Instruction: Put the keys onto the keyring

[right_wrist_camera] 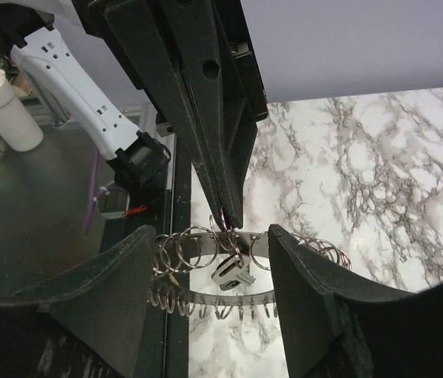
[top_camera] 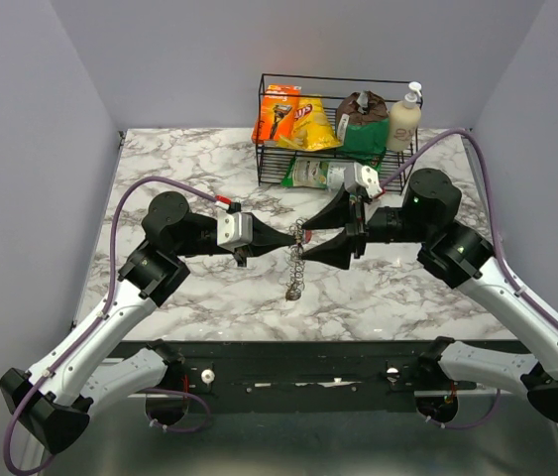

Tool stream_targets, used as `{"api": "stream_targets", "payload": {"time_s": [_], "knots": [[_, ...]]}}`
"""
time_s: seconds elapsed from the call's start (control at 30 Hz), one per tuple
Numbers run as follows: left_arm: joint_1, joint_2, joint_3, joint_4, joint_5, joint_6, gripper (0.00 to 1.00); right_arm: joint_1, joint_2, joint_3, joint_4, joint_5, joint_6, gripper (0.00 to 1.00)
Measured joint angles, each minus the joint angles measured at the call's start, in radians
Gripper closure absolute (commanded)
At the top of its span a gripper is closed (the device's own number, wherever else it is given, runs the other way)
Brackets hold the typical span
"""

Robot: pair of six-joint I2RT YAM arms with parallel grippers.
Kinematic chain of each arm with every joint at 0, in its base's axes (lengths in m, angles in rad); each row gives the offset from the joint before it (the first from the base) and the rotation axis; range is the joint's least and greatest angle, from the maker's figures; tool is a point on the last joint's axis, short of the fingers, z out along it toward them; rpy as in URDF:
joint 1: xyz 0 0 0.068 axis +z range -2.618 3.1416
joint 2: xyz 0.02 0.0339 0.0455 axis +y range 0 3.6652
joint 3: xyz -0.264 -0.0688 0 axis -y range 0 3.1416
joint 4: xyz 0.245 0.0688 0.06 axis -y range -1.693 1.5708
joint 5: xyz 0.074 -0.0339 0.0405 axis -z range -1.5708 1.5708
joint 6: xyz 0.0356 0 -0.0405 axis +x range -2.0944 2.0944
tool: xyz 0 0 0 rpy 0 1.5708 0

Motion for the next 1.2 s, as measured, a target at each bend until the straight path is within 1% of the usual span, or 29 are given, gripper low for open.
{"api": "stream_targets", "payload": {"time_s": [0.03,0.1,0.13,0.23,0.27,0.43,0.67,1.0,1.03,1.07,1.13,1.2], "knots": [[0.0,0.0,0.0,0.001,0.0,-0.001,1.0,0.0,0.004,0.0,0.002,-0.003,0.002,0.38],[0.0,0.0,-0.001,0.002,0.0,-0.003,1.0,0.0,0.009,0.0,0.003,-0.008,0.009,0.41],[0.0,0.0,-0.001,0.004,0.001,-0.004,1.0,0.0,0.009,0.0,0.003,-0.01,0.011,0.45],[0.0,0.0,-0.002,0.005,0.0,-0.005,1.0,0.0,0.009,0.0,0.01,-0.013,0.014,0.47],[0.0,0.0,-0.002,0.006,0.001,-0.006,1.0,0.0,0.009,0.0,0.011,-0.013,0.016,0.51],[0.0,0.0,-0.006,0.016,0.001,-0.011,1.0,0.0,0.009,0.0,0.014,-0.015,0.019,0.52],[0.0,-0.003,-0.013,0.027,0.001,-0.024,1.0,0.0,0.009,-0.004,0.024,-0.016,0.02,0.58],[0.0,-0.009,-0.023,0.032,0.002,-0.028,1.0,0.0,0.018,-0.026,0.032,-0.007,0.02,0.58],[0.0,-0.011,-0.024,0.032,0.002,-0.029,1.0,0.0,0.018,-0.028,0.032,-0.003,0.02,0.6],[0.0,-0.012,-0.025,0.032,0.002,-0.03,1.0,0.0,0.019,-0.029,0.032,0.001,0.02,0.64],[0.0,-0.013,-0.026,0.032,0.002,-0.032,1.0,0.0,0.019,-0.031,0.032,0.005,0.02,0.68],[0.0,-0.014,-0.026,0.033,0.002,-0.033,1.0,0.0,0.019,-0.031,0.034,0.008,0.02,0.74]]}}
